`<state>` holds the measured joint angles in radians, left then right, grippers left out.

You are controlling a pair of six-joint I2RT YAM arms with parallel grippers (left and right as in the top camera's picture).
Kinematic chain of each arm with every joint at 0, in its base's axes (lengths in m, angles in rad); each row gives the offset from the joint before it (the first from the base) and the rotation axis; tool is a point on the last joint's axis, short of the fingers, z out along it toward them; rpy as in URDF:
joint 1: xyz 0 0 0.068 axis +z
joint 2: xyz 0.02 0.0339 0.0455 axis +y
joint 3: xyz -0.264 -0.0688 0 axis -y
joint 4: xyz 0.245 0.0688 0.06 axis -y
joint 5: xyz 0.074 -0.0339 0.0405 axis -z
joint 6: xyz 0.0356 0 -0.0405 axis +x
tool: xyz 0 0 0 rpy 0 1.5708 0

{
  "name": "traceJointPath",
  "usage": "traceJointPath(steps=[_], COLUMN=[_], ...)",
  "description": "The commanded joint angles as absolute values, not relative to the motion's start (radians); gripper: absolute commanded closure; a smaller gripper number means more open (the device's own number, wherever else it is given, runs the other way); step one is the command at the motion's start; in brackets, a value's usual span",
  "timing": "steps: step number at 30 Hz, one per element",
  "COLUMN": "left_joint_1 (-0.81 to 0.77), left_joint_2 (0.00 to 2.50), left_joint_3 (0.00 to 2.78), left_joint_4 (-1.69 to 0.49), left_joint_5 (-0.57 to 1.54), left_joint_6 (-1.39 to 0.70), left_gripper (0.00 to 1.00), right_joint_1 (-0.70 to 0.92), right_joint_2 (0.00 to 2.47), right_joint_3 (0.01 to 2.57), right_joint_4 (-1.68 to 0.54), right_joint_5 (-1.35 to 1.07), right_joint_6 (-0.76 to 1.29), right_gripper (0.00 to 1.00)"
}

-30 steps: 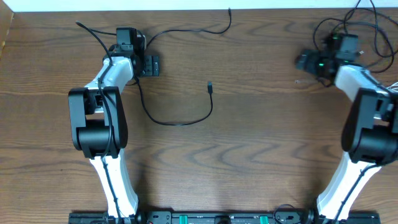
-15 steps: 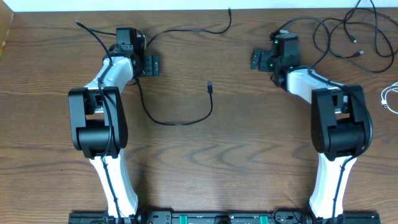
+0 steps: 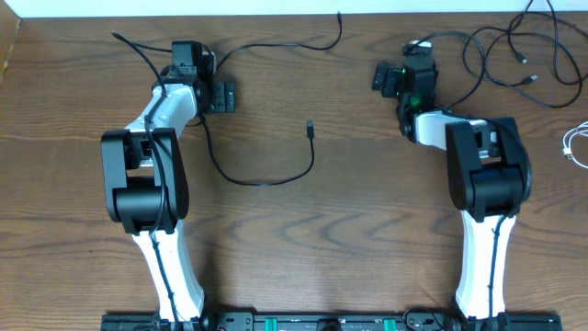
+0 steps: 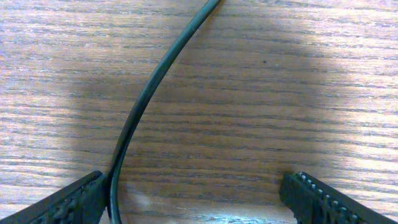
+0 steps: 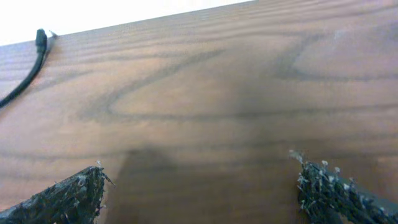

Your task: Untangle cables

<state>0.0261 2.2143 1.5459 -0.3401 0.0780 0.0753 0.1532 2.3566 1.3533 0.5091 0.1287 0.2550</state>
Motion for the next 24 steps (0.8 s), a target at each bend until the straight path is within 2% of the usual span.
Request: traceJointPath(steps=[1, 8, 24], left_joint_1=[0.029, 0.029, 0.029], left_joint_2=[2.27, 2.27, 2.27], left_joint_3=[1.509, 1.509, 1.509], left_joint_4=[-0.373, -0.373, -0.373], left_joint_5=[0.094, 0.094, 0.094], left_joint_6=[0.078, 0.078, 0.078], left_gripper=[0.09, 0.09, 0.09], right_joint_1=[0.131, 0.084, -0.134], right_joint_2=[2.455, 2.477, 2.477], right_joint_3=[1.343, 1.343, 1.343], right_joint_4=[0.504, 0.458, 0.449], right_joint_5=[0.183, 0.316, 0.249], right_joint_6=[0.276, 0.273, 0.193], right_gripper=[0.01, 0.01, 0.01])
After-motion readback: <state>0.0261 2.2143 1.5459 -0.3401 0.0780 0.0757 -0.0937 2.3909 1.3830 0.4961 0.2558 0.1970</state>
